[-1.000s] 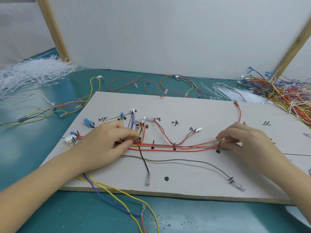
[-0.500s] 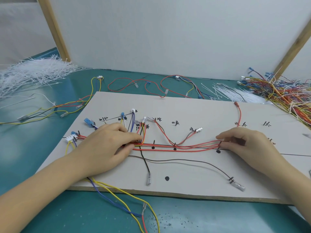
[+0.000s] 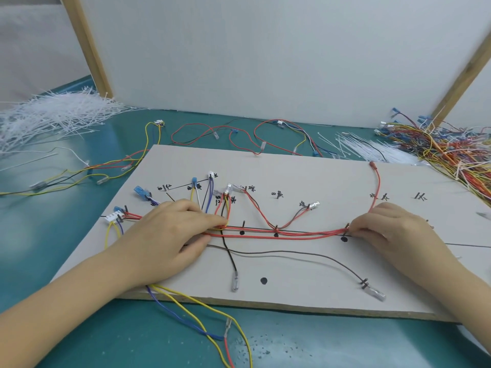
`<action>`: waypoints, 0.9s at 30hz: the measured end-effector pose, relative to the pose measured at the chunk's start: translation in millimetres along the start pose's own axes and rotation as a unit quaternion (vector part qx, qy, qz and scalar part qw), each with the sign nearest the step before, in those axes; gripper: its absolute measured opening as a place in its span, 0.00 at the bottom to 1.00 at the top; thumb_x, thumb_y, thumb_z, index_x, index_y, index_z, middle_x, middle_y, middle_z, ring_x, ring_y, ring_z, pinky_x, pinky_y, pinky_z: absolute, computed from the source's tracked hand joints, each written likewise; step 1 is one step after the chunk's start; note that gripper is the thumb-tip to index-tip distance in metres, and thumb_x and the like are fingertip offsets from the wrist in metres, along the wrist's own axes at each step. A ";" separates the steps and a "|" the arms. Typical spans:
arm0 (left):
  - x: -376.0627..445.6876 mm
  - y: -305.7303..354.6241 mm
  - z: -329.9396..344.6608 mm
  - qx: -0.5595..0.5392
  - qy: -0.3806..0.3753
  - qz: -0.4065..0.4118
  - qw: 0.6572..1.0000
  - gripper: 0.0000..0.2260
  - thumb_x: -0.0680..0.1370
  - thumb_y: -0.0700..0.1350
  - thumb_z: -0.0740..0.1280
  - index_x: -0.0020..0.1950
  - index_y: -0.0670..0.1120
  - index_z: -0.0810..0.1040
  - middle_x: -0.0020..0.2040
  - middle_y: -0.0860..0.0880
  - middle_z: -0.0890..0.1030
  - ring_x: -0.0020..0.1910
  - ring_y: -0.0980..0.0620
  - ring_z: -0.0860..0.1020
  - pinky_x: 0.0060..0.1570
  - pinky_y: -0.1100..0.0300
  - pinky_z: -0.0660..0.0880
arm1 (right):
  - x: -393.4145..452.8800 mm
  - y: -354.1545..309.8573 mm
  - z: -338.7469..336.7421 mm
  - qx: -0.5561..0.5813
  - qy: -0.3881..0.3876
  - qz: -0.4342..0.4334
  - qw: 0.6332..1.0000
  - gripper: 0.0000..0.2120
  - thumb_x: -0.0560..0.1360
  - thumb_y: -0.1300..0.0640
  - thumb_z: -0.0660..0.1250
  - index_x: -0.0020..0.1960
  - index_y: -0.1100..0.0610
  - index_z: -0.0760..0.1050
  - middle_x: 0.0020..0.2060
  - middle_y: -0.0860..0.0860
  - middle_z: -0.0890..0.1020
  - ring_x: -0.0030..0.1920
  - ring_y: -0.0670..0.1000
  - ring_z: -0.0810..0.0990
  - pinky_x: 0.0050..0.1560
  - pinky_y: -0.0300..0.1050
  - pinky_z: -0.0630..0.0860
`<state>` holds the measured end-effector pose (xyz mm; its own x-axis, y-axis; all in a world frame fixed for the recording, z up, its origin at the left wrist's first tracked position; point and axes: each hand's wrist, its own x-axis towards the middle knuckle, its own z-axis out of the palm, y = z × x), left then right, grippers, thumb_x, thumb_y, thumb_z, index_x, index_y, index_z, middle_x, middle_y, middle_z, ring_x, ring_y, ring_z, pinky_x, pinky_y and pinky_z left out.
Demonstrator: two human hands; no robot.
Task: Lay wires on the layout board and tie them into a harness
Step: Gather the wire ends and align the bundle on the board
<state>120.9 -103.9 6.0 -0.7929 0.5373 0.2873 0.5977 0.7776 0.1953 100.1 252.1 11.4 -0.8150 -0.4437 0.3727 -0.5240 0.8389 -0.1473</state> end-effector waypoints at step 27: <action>-72.5 -68.0 -29.8 -0.060 0.086 -0.063 0.993 0.12 0.78 0.63 0.53 0.54 0.68 0.74 0.53 0.65 0.76 0.54 0.67 0.73 0.50 0.78 0.64 | -2.4 -23.0 -5.8 0.039 -0.009 0.078 0.996 0.09 0.68 0.67 0.74 0.41 0.54 0.80 0.39 0.47 0.79 0.37 0.51 0.77 0.39 0.45 0.74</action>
<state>141.3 -205.4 -0.1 -0.8363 0.3668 0.4075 0.5133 0.7851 0.3467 115.6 235.7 19.2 -0.8923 -0.3152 0.3233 -0.4068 0.8718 -0.2728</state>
